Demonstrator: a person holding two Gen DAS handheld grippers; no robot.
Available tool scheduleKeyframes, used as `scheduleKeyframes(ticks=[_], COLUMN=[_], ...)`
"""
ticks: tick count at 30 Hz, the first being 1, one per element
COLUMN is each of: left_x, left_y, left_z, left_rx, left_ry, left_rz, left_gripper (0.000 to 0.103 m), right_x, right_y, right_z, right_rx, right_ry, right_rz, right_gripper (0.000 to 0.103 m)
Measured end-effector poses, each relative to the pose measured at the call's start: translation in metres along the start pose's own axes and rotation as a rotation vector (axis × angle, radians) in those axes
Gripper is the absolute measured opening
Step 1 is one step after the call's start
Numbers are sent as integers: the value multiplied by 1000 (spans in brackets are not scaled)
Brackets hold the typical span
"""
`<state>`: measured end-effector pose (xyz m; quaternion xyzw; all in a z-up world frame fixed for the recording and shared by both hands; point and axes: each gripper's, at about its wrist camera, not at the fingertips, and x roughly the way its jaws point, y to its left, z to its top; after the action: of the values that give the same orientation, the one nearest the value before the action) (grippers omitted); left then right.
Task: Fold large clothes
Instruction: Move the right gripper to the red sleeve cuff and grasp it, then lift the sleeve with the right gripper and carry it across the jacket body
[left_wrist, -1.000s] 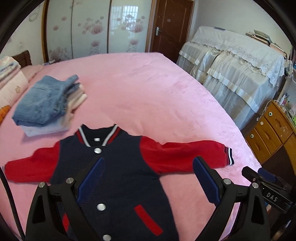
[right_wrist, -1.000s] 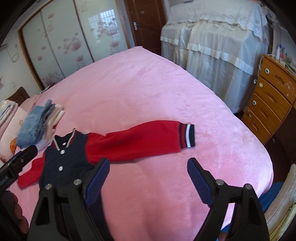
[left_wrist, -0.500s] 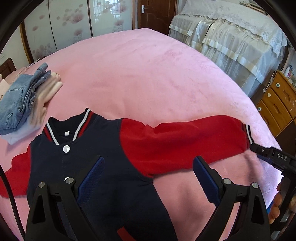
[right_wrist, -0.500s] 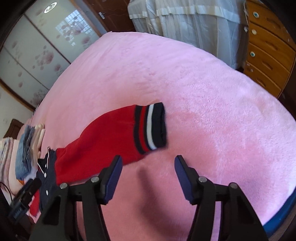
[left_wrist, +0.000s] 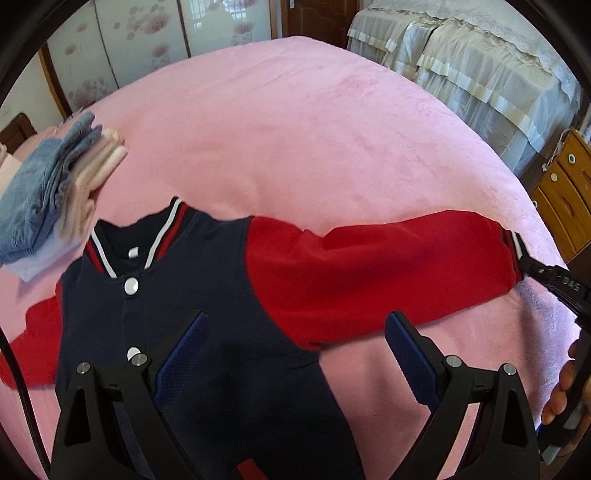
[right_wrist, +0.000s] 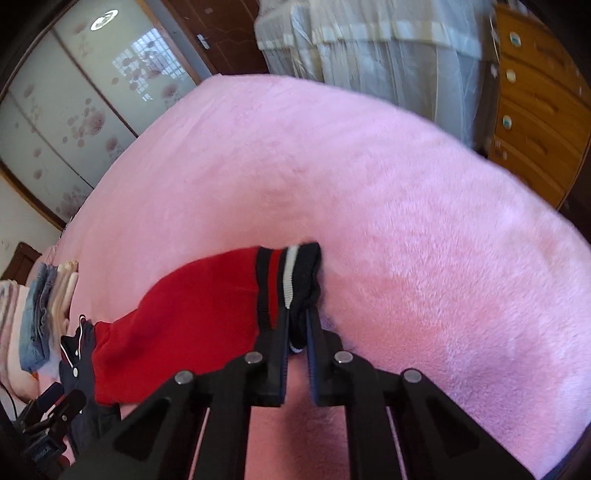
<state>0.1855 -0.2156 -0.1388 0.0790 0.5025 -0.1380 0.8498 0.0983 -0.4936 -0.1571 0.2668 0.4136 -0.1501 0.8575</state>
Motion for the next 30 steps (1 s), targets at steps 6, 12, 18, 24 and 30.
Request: scheduleKeyframes(ticks=[6,12,18,24,30], left_x=[-33,-58,-49,-31,-21], left_y=[37,115,176,193,178], left_z=[-10,-30,-50,-60,-56], left_rx=[-25,-153,-236,-223,-218], left_ry=[-101,-120,-94,-63,-61], left_rz=[48,50,49,-31,-170], left_gripper=[94,94,94,94,94], right_x=[-68,-87,-32,17,-25], right_y=[79,195,288,303,272], right_z=[-6,-35,-100,-134,-120], right_rx=[-176,-381,-532,-575,-573], right_ry=[-132,-110,62,210,122], right_rz=[155,356,430,381,373], right_gripper=[8,8,8,25,42])
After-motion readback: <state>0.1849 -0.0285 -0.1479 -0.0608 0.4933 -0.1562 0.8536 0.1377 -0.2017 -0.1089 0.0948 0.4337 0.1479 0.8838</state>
